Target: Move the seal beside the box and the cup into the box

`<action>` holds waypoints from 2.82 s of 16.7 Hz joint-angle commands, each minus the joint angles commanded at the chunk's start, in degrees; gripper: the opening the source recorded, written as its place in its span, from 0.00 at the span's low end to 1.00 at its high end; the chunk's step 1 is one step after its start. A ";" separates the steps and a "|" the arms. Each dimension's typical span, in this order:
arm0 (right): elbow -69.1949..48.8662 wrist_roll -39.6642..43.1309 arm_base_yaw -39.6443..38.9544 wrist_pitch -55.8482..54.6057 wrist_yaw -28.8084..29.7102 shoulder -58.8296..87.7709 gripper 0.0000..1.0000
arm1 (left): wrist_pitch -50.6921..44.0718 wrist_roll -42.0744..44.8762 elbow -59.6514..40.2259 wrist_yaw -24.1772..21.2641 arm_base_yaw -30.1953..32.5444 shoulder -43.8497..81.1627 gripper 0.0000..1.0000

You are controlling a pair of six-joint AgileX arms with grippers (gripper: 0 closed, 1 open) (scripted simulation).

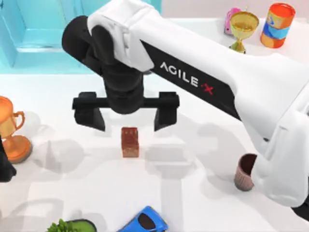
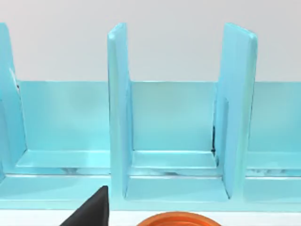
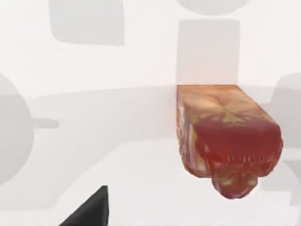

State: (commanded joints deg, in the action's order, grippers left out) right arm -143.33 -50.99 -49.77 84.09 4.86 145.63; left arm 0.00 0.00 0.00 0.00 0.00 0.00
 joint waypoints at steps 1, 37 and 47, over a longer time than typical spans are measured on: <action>0.00 0.00 0.00 0.00 0.00 0.00 1.00 | 0.00 0.00 0.00 0.00 0.00 0.00 1.00; 17.03 0.63 0.64 -17.65 -0.03 0.57 0.00 | 0.00 0.00 0.00 0.00 0.00 0.00 1.00; 27.34 5.71 5.37 -14.89 -0.53 -14.53 0.00 | 0.00 0.00 0.00 0.00 0.00 0.00 1.00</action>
State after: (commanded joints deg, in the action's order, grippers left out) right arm -115.99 -45.28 -44.40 69.20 4.33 131.10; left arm 0.00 0.00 0.00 0.00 0.00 0.00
